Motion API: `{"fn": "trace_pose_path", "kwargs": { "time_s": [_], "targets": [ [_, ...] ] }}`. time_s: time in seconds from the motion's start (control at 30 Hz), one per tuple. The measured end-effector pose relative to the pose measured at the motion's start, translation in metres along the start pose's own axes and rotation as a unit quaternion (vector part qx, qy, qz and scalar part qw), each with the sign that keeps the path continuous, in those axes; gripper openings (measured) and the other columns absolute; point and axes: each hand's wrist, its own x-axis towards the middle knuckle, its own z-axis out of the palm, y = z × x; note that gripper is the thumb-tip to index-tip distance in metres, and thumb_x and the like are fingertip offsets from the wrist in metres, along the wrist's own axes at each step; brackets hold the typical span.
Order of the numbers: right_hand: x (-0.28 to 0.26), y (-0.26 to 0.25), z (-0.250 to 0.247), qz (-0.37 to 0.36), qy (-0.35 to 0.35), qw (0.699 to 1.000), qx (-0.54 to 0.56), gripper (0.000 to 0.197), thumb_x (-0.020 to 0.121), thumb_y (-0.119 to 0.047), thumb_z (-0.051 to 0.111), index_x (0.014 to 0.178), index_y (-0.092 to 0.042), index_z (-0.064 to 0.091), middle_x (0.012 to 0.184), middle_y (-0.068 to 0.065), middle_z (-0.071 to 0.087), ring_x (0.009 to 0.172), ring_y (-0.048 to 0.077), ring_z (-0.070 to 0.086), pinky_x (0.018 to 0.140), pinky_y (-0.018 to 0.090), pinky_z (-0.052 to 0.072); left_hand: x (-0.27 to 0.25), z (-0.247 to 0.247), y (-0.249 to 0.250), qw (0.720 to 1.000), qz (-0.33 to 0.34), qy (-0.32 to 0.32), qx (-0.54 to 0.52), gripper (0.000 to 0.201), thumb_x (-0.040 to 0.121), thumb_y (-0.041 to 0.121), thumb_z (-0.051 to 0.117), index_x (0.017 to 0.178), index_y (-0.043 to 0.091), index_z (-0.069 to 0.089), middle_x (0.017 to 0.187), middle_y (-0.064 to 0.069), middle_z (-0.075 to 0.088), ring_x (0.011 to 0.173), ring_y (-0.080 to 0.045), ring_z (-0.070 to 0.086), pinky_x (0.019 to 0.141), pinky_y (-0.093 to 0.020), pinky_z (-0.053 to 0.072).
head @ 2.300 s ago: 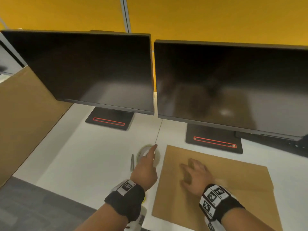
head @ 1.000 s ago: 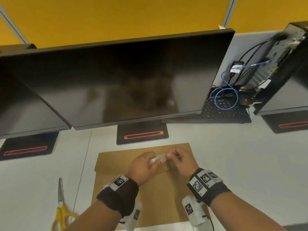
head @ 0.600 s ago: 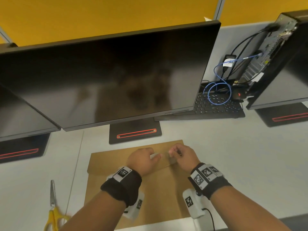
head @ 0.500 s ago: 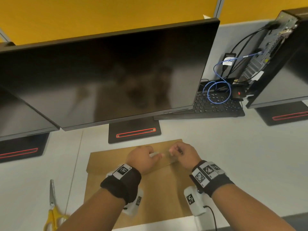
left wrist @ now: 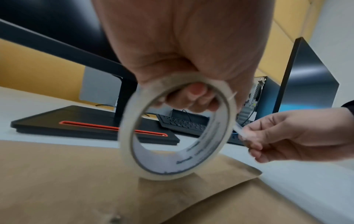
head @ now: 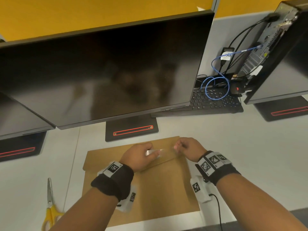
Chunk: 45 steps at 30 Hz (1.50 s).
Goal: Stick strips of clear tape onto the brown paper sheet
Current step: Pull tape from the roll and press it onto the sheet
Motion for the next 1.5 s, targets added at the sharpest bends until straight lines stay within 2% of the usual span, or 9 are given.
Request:
{"fn": "trace_pose_path", "kwargs": {
  "time_s": [0.2, 0.3, 0.4, 0.57, 0.73, 1.0, 1.1, 1.2, 1.5],
  "targets": [
    [0.002, 0.01, -0.005, 0.007, -0.024, 0.999, -0.032, 0.018, 0.089, -0.014, 0.06, 0.074, -0.024, 0.058, 0.074, -0.011, 0.059, 0.068, -0.002, 0.053, 0.057, 0.004, 0.04, -0.003, 0.006, -0.008, 0.995, -0.035, -0.021, 0.086, 0.052, 0.085, 0.069, 0.04, 0.061, 0.024, 0.049, 0.063, 0.005, 0.052, 0.066, -0.015, 0.052, 0.058, -0.03, 0.04],
    [0.005, 0.021, -0.015, 0.04, -0.001, 0.999, 0.021, 0.027, 0.086, -0.001, 0.059, 0.069, -0.022, 0.061, 0.075, -0.004, 0.064, 0.072, 0.01, 0.061, 0.061, 0.008, 0.048, -0.01, -0.003, -0.017, 0.998, -0.043, -0.036, 0.028, 0.06, 0.09, 0.066, 0.034, 0.062, 0.016, 0.054, 0.064, -0.001, 0.062, 0.068, -0.015, 0.058, 0.074, -0.037, 0.049],
    [0.003, 0.026, -0.023, 0.053, -0.03, 0.997, 0.058, 0.027, 0.086, 0.005, 0.057, 0.071, -0.017, 0.063, 0.077, 0.003, 0.066, 0.069, 0.008, 0.064, 0.061, 0.01, 0.053, -0.018, -0.006, -0.03, 0.996, -0.008, -0.065, -0.066, 0.039, 0.094, 0.051, 0.044, 0.066, 0.026, 0.055, 0.064, 0.003, 0.065, 0.074, -0.012, 0.059, 0.094, -0.035, 0.044],
    [0.005, 0.025, -0.016, 0.026, -0.05, 0.997, 0.049, 0.027, 0.088, 0.004, 0.055, 0.072, -0.016, 0.062, 0.074, 0.005, 0.065, 0.066, 0.004, 0.063, 0.058, 0.008, 0.05, -0.021, 0.001, -0.027, 0.99, -0.021, -0.027, -0.136, 0.036, 0.091, 0.049, 0.054, 0.06, 0.03, 0.052, 0.058, 0.004, 0.048, 0.059, -0.015, 0.049, 0.066, -0.033, 0.044],
    [0.004, 0.029, -0.014, 0.028, -0.046, 0.998, 0.04, 0.022, 0.087, 0.001, 0.058, 0.072, -0.015, 0.062, 0.074, 0.007, 0.065, 0.065, 0.008, 0.061, 0.055, 0.006, 0.048, -0.021, 0.005, -0.023, 0.999, -0.042, -0.004, -0.017, 0.049, 0.088, 0.051, 0.056, 0.055, 0.017, 0.043, 0.054, 0.0, 0.037, 0.054, -0.015, 0.038, 0.055, -0.032, 0.03],
    [0.008, 0.035, -0.01, 0.016, -0.034, 0.999, -0.015, 0.027, 0.086, -0.002, 0.058, 0.069, -0.021, 0.062, 0.074, 0.005, 0.067, 0.067, 0.012, 0.062, 0.069, 0.019, 0.052, -0.026, 0.002, -0.018, 0.989, -0.091, 0.007, 0.116, 0.05, 0.088, 0.057, 0.048, 0.055, 0.02, 0.042, 0.058, 0.003, 0.043, 0.065, -0.019, 0.049, 0.055, -0.03, 0.032],
    [0.008, 0.034, -0.01, 0.018, -0.025, 0.999, -0.038, 0.025, 0.085, -0.003, 0.06, 0.069, -0.021, 0.062, 0.071, -0.006, 0.064, 0.065, 0.005, 0.059, 0.063, 0.01, 0.046, -0.025, 0.006, -0.016, 0.987, -0.093, 0.025, 0.126, 0.045, 0.087, 0.061, 0.047, 0.059, 0.026, 0.042, 0.065, 0.006, 0.049, 0.07, -0.018, 0.052, 0.057, -0.029, 0.034],
    [0.006, 0.035, -0.009, 0.014, -0.016, 0.998, -0.052, 0.023, 0.085, -0.008, 0.063, 0.068, -0.024, 0.062, 0.071, -0.009, 0.063, 0.068, 0.007, 0.056, 0.058, 0.006, 0.043, -0.028, 0.008, -0.018, 0.99, -0.105, 0.034, 0.093, 0.04, 0.087, 0.063, 0.045, 0.072, 0.026, 0.048, 0.071, 0.006, 0.053, 0.073, -0.018, 0.052, 0.061, -0.029, 0.037],
    [0.001, 0.042, -0.009, 0.018, -0.009, 0.999, -0.051, 0.018, 0.086, -0.01, 0.062, 0.072, -0.021, 0.062, 0.081, 0.001, 0.066, 0.078, 0.015, 0.058, 0.067, 0.01, 0.042, -0.039, 0.0, -0.03, 0.996, -0.087, -0.032, -0.017, 0.039, 0.088, 0.053, 0.053, 0.068, 0.02, 0.056, 0.062, 0.005, 0.057, 0.069, -0.014, 0.056, 0.072, -0.035, 0.047]
  ]
}}
